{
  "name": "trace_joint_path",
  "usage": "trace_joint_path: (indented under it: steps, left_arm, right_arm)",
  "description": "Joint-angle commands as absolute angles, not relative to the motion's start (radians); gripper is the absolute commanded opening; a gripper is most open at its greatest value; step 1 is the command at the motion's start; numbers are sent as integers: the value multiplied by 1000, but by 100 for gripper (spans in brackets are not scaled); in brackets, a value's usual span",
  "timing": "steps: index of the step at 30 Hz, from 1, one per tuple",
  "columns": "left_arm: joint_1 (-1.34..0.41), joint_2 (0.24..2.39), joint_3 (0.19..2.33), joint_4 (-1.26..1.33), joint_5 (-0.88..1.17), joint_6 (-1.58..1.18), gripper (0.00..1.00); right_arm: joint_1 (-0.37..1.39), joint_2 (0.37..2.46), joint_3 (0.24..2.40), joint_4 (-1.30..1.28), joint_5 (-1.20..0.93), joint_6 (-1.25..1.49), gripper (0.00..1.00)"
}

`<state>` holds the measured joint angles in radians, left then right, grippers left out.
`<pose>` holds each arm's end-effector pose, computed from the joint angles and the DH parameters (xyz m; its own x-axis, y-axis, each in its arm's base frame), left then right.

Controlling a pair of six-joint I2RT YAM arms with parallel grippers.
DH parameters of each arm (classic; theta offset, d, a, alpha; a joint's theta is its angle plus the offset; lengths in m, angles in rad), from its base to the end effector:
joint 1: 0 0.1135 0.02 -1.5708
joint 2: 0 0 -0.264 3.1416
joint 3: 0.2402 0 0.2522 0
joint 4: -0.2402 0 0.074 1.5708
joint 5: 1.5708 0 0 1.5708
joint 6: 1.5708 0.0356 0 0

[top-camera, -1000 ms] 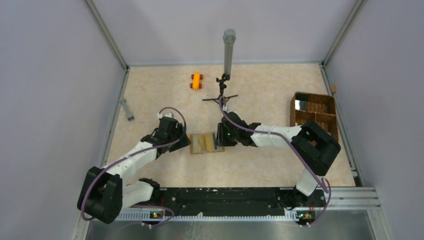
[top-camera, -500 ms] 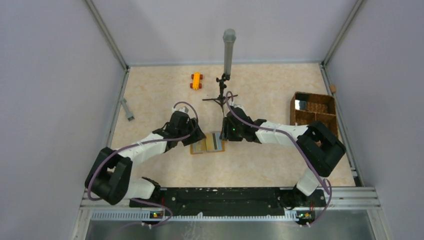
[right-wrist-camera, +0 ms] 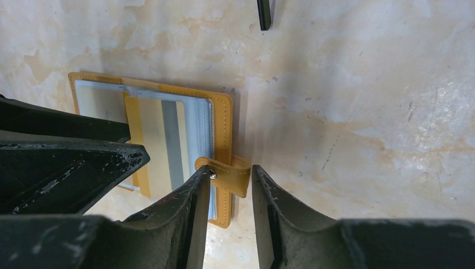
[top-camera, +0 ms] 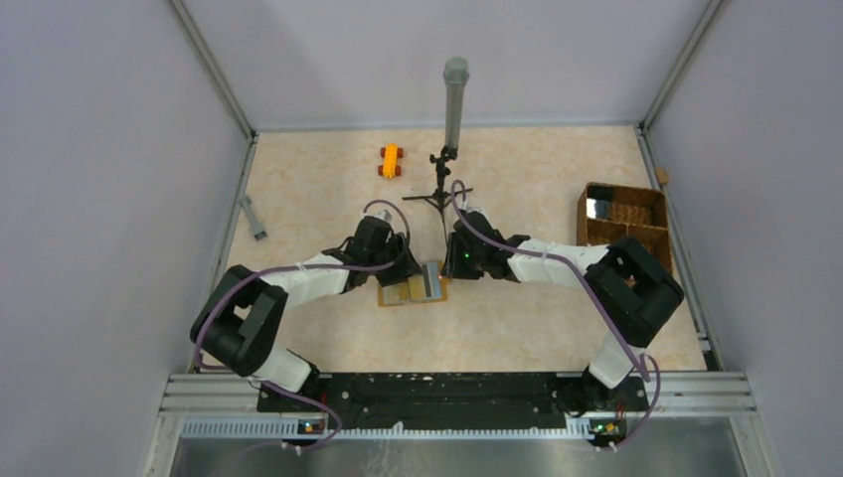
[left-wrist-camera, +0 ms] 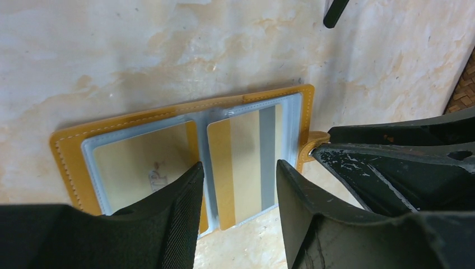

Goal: Put the credit cards into the card holder
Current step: Turn over the card slot in the card holder.

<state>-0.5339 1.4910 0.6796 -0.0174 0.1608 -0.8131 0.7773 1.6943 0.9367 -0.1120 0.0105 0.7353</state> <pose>0.2423 -0.1499 0.1599 -0.8686 -0.3195 -0.3787 -0.0517 0.8186 -0.5720 0.2443 0.2399 0.1670 -0.8711 0.0839 -0.4838 -0.1512 0.8916 0.4268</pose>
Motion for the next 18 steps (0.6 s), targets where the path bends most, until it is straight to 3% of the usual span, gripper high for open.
trace_joint_path:
  steps: [1, 13, 18]
  left_arm:
    - [-555, 1519, 727, 8, 157, -810, 51]
    - [-621, 1538, 806, -71, 101, -812, 48]
    - [-643, 1561, 844, -127, 76, -797, 48]
  right_arm:
    - [773, 1713, 937, -82, 3, 739, 31]
    - [774, 1719, 936, -86, 3, 749, 8]
    - [774, 1712, 939, -107, 18, 751, 6]
